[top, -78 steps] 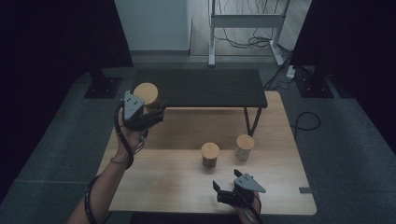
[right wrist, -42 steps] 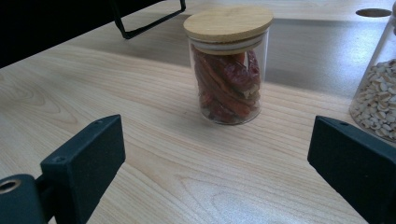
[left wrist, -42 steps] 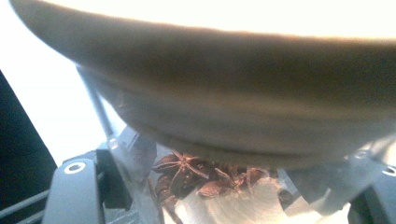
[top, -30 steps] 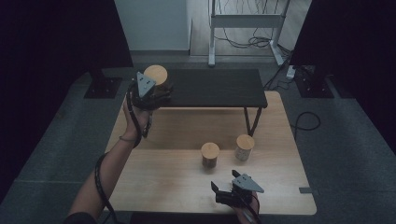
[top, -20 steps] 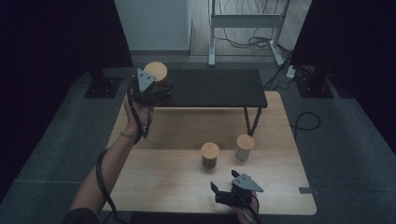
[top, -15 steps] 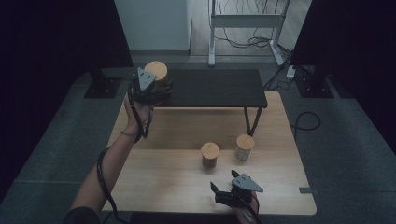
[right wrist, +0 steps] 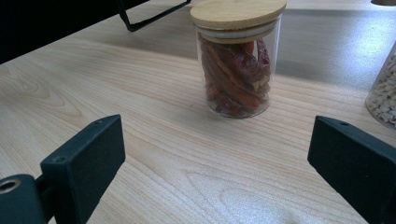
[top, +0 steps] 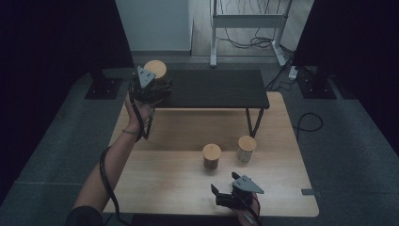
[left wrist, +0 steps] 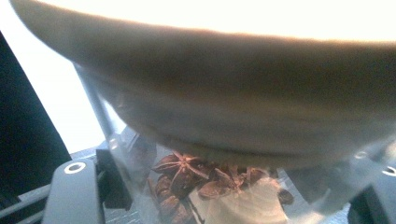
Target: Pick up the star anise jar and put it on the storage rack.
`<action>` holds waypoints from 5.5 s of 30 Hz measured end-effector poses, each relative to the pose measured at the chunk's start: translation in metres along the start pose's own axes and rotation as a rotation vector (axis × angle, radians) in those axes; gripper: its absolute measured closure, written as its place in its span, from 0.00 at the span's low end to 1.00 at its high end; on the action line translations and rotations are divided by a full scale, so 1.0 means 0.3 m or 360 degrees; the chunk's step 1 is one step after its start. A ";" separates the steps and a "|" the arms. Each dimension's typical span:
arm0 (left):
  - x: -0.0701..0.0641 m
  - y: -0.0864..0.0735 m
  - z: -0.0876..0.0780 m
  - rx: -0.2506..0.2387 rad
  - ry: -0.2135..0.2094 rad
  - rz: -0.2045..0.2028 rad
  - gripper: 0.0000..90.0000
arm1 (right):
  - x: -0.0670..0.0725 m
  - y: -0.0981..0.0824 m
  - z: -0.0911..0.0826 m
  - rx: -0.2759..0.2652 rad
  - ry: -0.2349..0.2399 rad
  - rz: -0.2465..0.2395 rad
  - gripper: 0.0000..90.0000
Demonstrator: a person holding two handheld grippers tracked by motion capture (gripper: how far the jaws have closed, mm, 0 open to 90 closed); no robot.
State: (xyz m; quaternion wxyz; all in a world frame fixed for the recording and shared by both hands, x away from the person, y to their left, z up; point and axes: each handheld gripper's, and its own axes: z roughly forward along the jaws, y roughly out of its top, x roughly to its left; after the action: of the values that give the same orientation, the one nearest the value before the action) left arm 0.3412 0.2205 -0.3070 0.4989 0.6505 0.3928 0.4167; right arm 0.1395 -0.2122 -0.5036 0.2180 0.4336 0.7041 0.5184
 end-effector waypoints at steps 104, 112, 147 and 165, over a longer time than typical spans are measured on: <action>-0.017 -0.001 0.084 0.0131 0.0077 -0.0117 0.03 | 0.000 -0.002 -0.012 -0.0018 -0.0015 -0.0006 0.04; -0.018 0.005 0.067 0.0127 0.0088 -0.0122 0.03 | 0.005 -0.002 -0.017 -0.0025 -0.0018 -0.0015 0.04; -0.032 0.000 -0.019 0.0135 0.0070 -0.0118 0.03 | 0.016 -0.001 -0.019 -0.0032 -0.0022 -0.0032 0.04; -0.032 -0.045 -0.121 0.0132 0.0042 -0.0162 0.04 | 0.039 -0.001 -0.023 -0.0041 -0.0015 -0.0064 0.04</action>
State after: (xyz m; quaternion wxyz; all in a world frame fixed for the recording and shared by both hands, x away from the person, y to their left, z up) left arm 0.3028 0.2258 -0.3159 0.4869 0.6442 0.4489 0.3825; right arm 0.1279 -0.2061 -0.4996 0.2372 0.4188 0.7050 0.5208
